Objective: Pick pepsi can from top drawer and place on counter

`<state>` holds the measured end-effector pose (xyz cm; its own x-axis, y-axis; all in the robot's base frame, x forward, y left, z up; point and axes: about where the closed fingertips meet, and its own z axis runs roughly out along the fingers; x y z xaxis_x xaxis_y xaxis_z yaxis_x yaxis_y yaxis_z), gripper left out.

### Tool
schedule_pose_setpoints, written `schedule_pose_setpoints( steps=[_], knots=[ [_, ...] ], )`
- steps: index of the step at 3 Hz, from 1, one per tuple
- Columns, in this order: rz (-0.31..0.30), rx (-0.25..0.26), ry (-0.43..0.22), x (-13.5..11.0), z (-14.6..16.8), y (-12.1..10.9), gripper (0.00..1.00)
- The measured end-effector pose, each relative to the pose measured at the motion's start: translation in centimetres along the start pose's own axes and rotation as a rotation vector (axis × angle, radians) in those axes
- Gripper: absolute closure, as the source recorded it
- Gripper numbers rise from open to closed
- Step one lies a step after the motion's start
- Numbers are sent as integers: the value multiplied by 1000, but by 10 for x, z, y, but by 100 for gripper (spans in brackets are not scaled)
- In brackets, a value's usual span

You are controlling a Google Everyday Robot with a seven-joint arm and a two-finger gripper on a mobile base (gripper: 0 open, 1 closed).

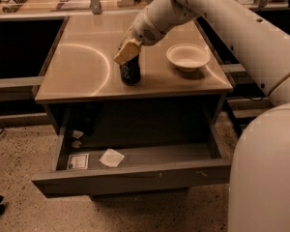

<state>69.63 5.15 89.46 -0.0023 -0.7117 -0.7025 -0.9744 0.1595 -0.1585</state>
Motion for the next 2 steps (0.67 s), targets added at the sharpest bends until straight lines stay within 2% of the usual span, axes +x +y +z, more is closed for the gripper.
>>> schedule_pose_setpoints(
  steps=[2],
  knots=[
    [0, 0, 0, 0, 0, 0, 11]
  ],
)
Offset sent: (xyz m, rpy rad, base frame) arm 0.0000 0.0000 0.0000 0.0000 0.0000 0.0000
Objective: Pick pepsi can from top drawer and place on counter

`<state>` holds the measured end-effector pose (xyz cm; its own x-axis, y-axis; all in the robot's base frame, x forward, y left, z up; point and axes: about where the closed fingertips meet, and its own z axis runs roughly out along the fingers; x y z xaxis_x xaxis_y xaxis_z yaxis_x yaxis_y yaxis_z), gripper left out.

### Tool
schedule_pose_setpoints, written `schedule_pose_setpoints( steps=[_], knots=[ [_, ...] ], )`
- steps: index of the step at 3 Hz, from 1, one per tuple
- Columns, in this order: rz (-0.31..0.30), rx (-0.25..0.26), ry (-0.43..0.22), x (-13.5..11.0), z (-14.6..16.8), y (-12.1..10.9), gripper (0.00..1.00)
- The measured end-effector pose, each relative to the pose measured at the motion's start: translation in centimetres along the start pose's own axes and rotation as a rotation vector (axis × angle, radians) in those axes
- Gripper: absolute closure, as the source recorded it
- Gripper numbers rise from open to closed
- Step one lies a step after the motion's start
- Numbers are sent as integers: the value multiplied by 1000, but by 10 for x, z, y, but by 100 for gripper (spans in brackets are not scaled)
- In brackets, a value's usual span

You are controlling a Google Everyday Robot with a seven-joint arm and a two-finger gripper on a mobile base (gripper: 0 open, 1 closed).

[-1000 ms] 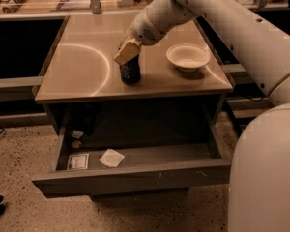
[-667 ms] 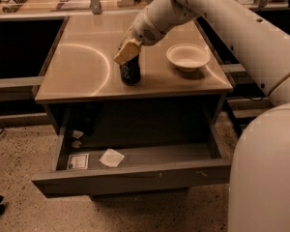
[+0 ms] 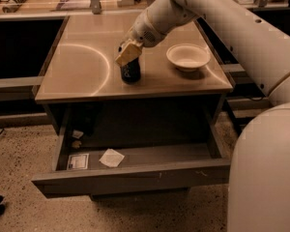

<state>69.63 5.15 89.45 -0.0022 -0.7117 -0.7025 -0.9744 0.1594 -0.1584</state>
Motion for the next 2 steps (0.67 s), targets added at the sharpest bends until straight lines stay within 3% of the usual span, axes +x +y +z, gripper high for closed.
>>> schedule_pose_setpoints(
  steps=[1, 2],
  knots=[
    [0, -1, 0, 0, 0, 0, 0],
    [0, -1, 0, 0, 0, 0, 0]
  ],
)
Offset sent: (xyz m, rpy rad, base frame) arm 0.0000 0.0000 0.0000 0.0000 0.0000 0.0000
